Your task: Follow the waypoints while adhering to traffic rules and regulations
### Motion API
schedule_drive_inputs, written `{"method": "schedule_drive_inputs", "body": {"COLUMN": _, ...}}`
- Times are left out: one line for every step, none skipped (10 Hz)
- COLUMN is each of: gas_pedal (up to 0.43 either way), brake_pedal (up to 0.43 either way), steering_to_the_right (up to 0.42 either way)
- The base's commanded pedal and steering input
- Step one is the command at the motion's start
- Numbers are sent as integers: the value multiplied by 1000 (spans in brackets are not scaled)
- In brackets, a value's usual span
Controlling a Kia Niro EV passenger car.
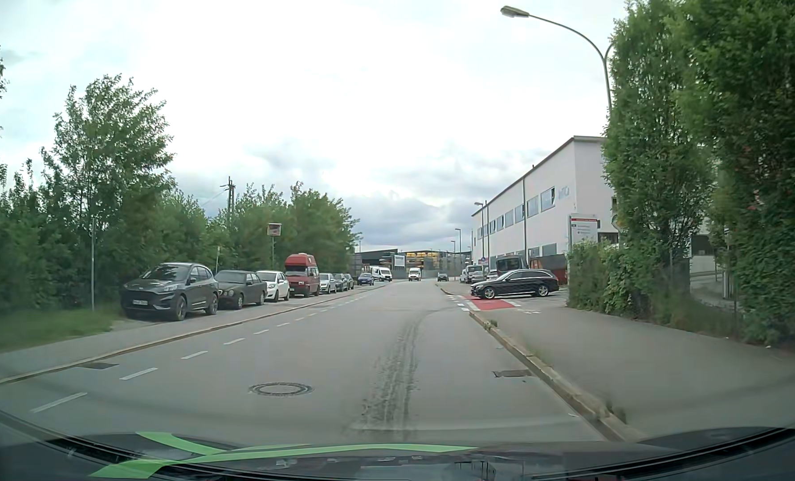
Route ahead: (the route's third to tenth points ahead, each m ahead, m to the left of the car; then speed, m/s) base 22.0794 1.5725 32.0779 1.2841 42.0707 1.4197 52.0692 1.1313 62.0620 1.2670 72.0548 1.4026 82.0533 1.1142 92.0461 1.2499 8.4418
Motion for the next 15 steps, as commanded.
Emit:
{"method": "schedule_drive_inputs", "body": {"gas_pedal": 150, "brake_pedal": 0, "steering_to_the_right": 0}}
{"method": "schedule_drive_inputs", "body": {"gas_pedal": 150, "brake_pedal": 0, "steering_to_the_right": 0}}
{"method": "schedule_drive_inputs", "body": {"gas_pedal": 150, "brake_pedal": 0, "steering_to_the_right": 0}}
{"method": "schedule_drive_inputs", "body": {"gas_pedal": 150, "brake_pedal": 0, "steering_to_the_right": 0}}
{"method": "schedule_drive_inputs", "body": {"gas_pedal": 150, "brake_pedal": 0, "steering_to_the_right": -1}}
{"method": "schedule_drive_inputs", "body": {"gas_pedal": 150, "brake_pedal": 0, "steering_to_the_right": -6}}
{"method": "schedule_drive_inputs", "body": {"gas_pedal": 150, "brake_pedal": 0, "steering_to_the_right": -10}}
{"method": "schedule_drive_inputs", "body": {"gas_pedal": 150, "brake_pedal": 0, "steering_to_the_right": -10}}
{"method": "schedule_drive_inputs", "body": {"gas_pedal": 150, "brake_pedal": 0, "steering_to_the_right": -7}}
{"method": "schedule_drive_inputs", "body": {"gas_pedal": 150, "brake_pedal": 0, "steering_to_the_right": -6}}
{"method": "schedule_drive_inputs", "body": {"gas_pedal": 150, "brake_pedal": 0, "steering_to_the_right": -6}}
{"method": "schedule_drive_inputs", "body": {"gas_pedal": 150, "brake_pedal": 0, "steering_to_the_right": -6}}
{"method": "schedule_drive_inputs", "body": {"gas_pedal": 150, "brake_pedal": 0, "steering_to_the_right": -6}}
{"method": "schedule_drive_inputs", "body": {"gas_pedal": 150, "brake_pedal": 0, "steering_to_the_right": -6}}
{"method": "schedule_drive_inputs", "body": {"gas_pedal": 150, "brake_pedal": 0, "steering_to_the_right": -6}}
